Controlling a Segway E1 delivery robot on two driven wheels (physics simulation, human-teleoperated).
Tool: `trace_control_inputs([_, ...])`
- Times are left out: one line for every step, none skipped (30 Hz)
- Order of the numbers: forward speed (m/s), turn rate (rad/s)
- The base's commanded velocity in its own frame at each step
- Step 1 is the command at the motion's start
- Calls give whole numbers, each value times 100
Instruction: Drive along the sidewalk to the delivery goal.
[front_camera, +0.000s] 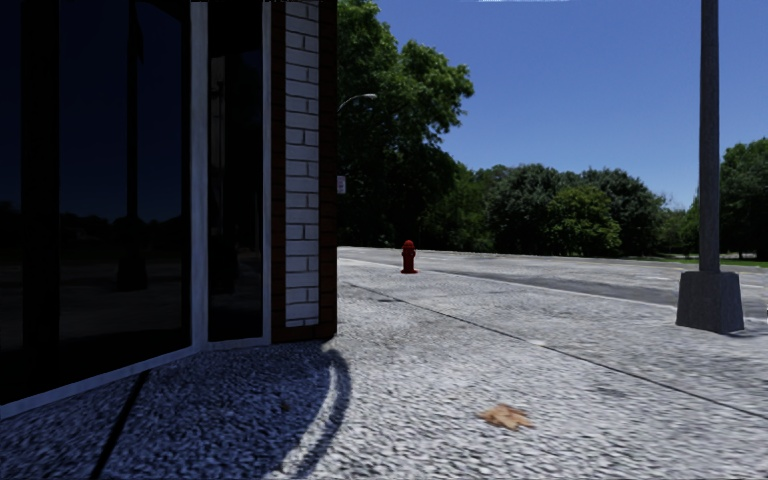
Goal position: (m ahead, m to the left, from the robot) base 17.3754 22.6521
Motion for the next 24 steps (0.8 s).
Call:
trace_control_inputs([200, -38])
trace_control_inputs([200, -38])
trace_control_inputs([200, -38])
trace_control_inputs([200, -38])
trace_control_inputs([200, -38])
trace_control_inputs([200, -38])
trace_control_inputs([200, -38])
trace_control_inputs([200, -38])
trace_control_inputs([200, -38])
trace_control_inputs([200, -38])
trace_control_inputs([200, -38])
trace_control_inputs([200, -38])
trace_control_inputs([200, -38])
trace_control_inputs([200, -38])
trace_control_inputs([200, -38])
trace_control_inputs([200, -38])
trace_control_inputs([200, -38])
trace_control_inputs([200, -38])
trace_control_inputs([200, -38])
trace_control_inputs([200, 0])
trace_control_inputs([200, 0])
trace_control_inputs([200, 0])
trace_control_inputs([200, 0])
trace_control_inputs([200, 0])
